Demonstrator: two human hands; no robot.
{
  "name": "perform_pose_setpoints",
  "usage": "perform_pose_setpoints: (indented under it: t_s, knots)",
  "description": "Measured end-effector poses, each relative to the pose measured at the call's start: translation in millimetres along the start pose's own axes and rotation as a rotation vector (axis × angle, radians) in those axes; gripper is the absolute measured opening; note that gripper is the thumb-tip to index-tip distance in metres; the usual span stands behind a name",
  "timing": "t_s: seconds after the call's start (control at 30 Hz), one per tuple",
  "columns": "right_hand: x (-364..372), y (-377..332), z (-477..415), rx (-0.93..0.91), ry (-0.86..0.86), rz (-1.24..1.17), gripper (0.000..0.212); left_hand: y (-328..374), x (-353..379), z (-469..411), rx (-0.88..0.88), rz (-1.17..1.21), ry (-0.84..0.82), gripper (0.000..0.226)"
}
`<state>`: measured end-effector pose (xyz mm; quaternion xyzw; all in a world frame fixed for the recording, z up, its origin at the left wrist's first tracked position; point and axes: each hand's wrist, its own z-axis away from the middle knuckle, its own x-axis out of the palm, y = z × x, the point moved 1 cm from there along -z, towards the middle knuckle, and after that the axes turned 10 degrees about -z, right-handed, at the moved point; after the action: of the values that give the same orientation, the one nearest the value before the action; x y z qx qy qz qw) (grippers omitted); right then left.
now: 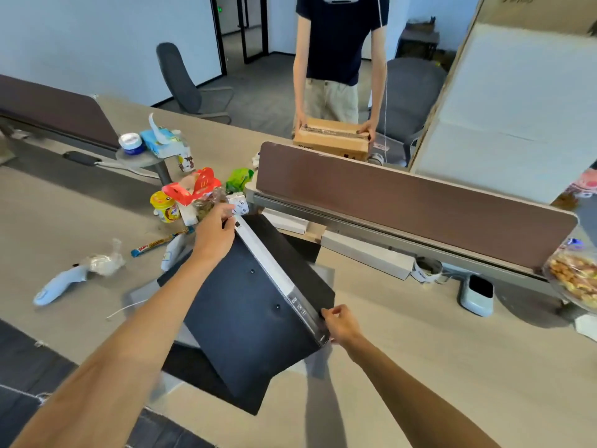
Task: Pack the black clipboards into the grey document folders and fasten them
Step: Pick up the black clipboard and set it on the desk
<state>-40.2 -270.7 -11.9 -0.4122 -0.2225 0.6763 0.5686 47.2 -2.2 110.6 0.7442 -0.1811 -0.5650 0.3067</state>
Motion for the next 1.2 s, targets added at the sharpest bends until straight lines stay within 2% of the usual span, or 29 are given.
perform_pose_setpoints:
  t_s: [0.07, 0.17, 0.27, 0.37, 0.47, 0.6, 0.77, 0.87, 0.97, 1.07, 1.13, 1.2]
  knots:
    - [-21, 3, 11, -0.027, 0.003, 0.011, 0.027, 37, -8, 19, 0.087, 0.023, 0.008, 0.029]
    - [-55, 12, 26, -0.038, -0.036, -0.004, 0.028, 94, -13, 49, 0.220, 0.070, 0.009, 0.029]
    - [-89, 23, 39, 0.092, -0.165, -0.146, 0.035, 147, -8, 76, 0.301, 0.207, 0.018, 0.027]
    - [-120, 36, 45, 0.244, -0.366, -0.247, 0.062, 183, 6, 92, 0.293, 0.387, 0.003, 0.025]
    - [-148, 50, 50, 0.284, -0.406, -0.567, 0.059, 202, 26, 96, 0.193, 0.618, -0.057, 0.028]
    - [-179, 74, 46, 0.239, -0.288, -0.884, 0.051, 210, 59, 87, -0.008, 1.031, -0.191, 0.037]
    - [-207, 97, 30, 0.160, -0.049, -0.929, 0.056, 198, 104, 76, -0.273, 1.276, -0.294, 0.035]
    - [-215, 100, 28, 0.220, -0.011, -0.959, 0.057, 184, 128, 70, -0.341, 1.322, -0.391, 0.033]
    - [-210, 102, 24, 0.181, 0.052, -1.006, 0.045, 168, 145, 61, -0.377, 1.381, -0.419, 0.034]
    - [-199, 106, 15, 0.068, 0.380, -1.081, 0.041, 151, 164, 48, -0.423, 1.435, -0.379, 0.035]
    - [-192, 103, 13, 0.044, 0.538, -1.133, 0.044, 143, 183, 50, -0.436, 1.374, -0.453, 0.027]
    - [-183, 100, 12, 0.044, 0.566, -1.143, 0.041, 137, 209, 67, -0.379, 1.125, -0.608, 0.013]
